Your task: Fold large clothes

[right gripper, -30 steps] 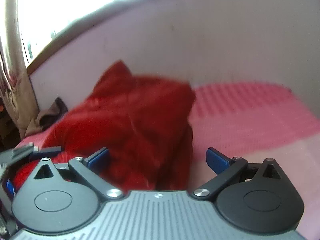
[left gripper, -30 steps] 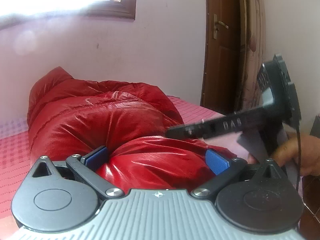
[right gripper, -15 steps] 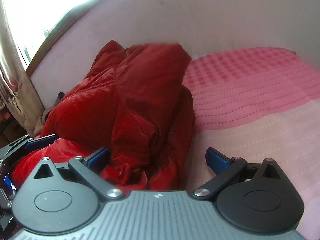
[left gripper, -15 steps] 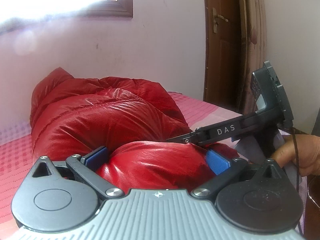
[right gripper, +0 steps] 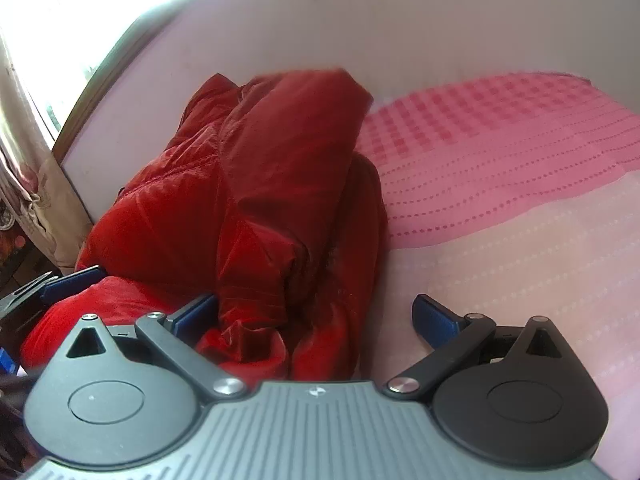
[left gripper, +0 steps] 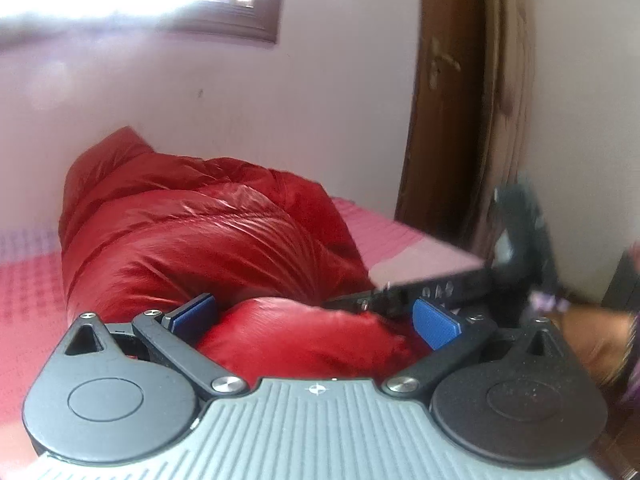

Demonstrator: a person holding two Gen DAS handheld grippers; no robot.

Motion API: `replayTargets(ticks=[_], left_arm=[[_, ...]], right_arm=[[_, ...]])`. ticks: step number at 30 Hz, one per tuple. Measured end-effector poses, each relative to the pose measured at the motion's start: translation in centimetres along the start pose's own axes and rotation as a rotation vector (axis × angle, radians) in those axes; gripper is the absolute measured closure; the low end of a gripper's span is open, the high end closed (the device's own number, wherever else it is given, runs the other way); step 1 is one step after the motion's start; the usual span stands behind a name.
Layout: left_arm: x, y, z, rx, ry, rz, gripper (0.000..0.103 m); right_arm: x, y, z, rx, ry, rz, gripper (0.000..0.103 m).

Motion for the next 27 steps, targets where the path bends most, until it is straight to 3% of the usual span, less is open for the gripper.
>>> replayTargets(ticks=[7,11,14,18,22,24,25,26,27], left_arm=[[-4.4,1.9,-2.5,-0.153,-0.010,0.093,0.000],[-5.5,1.9,-5.2,-0.245,0.018,0.096,0.000],[-4.8,0.9,-7.1,-0.302,0.050,0.049,0.000],[-4.2,0.0,-7.2,-0.237,0.099,0.016,0.000],[-4.4,0.4,-7.1,-0.225,0.089,0.027,0.000],[-4.8,0.7,-7.1,-0.229,0.090,0.041,0.000],[-5.2,0.9,-6.9,-0.228,0.088,0.057,0.000],[-5.5,1.1,-6.2,-0.216,0.084,0.076,0.000],[-5.8,1.7,-5.6,-0.193,0.084,0.096,0.000]], right_arm=[[0.3,0.0,0.2,0.018,0.016,-0.003,0.000],[0.2,-0.1,0.2,0.026,0.026,-0.004,0.000],[0.1,-0.2,0.3,0.039,0.039,-0.005,0.000],[-0.7,0.0,0.7,0.069,0.056,0.016,0.000],[-3.6,-0.2,1.4,0.109,0.050,0.081,0.000],[-4.9,-0.8,1.4,0.126,0.039,0.081,0.016],[-5.5,-1.2,1.3,0.129,0.051,0.079,0.039],[-6.1,-1.7,0.7,0.125,0.066,0.075,0.055],[-6.7,-2.1,0.1,0.110,0.066,0.076,0.058]])
Point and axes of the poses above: each gripper's, at about its wrist camera, not at the fingertips, and x roughly the way its jaws point, z to its right, y to its top, the point moved 6 cm from there along x, roughly the way its jaws point, and after that the axes turned 14 degrees about -y, right-handed, at the moved point
